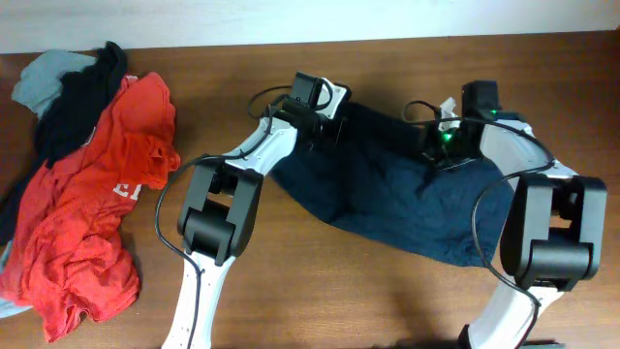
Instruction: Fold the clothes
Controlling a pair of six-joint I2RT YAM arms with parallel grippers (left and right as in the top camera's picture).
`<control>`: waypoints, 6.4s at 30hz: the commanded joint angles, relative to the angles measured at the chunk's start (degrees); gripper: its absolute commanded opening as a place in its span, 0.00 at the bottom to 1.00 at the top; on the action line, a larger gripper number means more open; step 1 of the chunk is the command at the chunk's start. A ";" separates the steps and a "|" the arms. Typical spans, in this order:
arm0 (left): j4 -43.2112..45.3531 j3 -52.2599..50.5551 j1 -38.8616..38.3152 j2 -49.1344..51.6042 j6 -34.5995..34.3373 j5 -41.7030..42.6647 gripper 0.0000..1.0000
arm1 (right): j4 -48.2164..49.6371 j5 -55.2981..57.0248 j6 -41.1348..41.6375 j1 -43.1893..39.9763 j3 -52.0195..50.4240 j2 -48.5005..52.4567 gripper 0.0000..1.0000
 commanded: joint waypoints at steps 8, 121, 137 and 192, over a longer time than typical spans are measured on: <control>-1.40 0.15 0.13 3.34 -4.02 -4.22 0.01 | -3.72 1.01 -3.89 -8.68 0.02 -0.09 0.04; -45.07 12.20 9.79 -0.61 8.28 -15.08 0.00 | -18.80 -1.20 -21.73 -18.93 6.16 -5.44 0.79; -45.24 12.20 10.23 1.84 7.06 -15.06 0.00 | -11.93 2.56 -23.21 -20.65 -2.49 -3.72 0.80; -44.59 12.20 10.23 1.84 7.32 -15.08 0.00 | -4.39 -8.28 -19.30 -17.70 -9.66 -4.92 0.04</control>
